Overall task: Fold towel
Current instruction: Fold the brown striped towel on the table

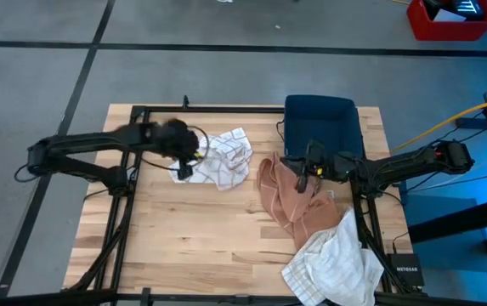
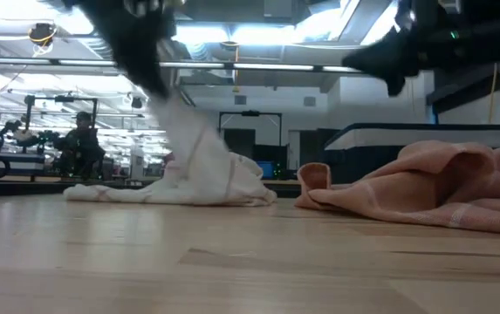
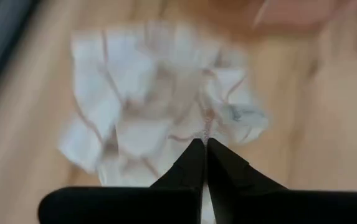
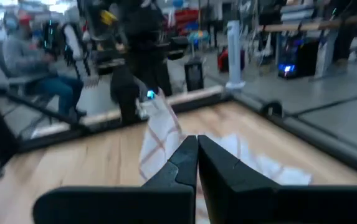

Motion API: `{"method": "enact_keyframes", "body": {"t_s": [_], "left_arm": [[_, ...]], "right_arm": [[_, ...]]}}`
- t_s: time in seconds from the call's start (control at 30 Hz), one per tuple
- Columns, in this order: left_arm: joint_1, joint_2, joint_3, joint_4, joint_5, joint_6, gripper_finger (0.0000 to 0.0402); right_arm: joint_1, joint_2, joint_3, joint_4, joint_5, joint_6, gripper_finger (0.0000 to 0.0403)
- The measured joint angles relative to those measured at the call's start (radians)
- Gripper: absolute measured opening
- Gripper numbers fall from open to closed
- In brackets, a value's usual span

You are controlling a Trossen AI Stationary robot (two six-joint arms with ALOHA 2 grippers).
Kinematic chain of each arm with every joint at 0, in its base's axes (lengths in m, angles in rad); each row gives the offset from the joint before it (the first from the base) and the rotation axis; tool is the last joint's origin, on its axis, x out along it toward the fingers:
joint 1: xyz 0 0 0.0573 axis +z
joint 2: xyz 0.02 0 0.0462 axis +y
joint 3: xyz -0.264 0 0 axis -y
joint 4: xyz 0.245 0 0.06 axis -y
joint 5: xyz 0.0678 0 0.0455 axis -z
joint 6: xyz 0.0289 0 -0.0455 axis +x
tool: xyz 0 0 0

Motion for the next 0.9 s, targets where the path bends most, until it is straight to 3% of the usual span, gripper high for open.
{"method": "enact_keyframes", "body": {"t_s": [0.2, 0.3, 0.4, 0.63, 0.8, 0.9], "left_arm": [[-0.064, -0.144, 0.109, 0.096, 0.056, 0.058, 0.0002], [-0.101, -0.182, 0.11, 0.136, 0.16, 0.045, 0.0002], [-0.15, -0.185, 0.1, 0.101, 0.193, -0.009, 0.0002], [-0.267, -0.179, -0.078, 0.113, 0.175, -0.233, 0.0001], [-0.35, -0.183, -0.206, 0.131, 0.119, -0.442, 0.0002], [-0.395, -0.181, -0.278, 0.137, 0.073, -0.539, 0.0002]], "right_arm": [[0.0, 0.097, 0.161, -0.05, -0.019, -0.18, 0.0025], [-0.001, 0.18, 0.239, -0.145, -0.021, -0.264, 0.0055], [-0.002, 0.269, 0.303, -0.189, -0.024, -0.344, 0.0099], [-0.03, 0.503, 0.381, -0.192, -0.018, -0.459, 0.0177], [-0.071, 0.662, 0.42, -0.185, -0.161, -0.462, 0.0194], [-0.087, 0.75, 0.47, -0.187, -0.191, -0.461, 0.0194]]}}
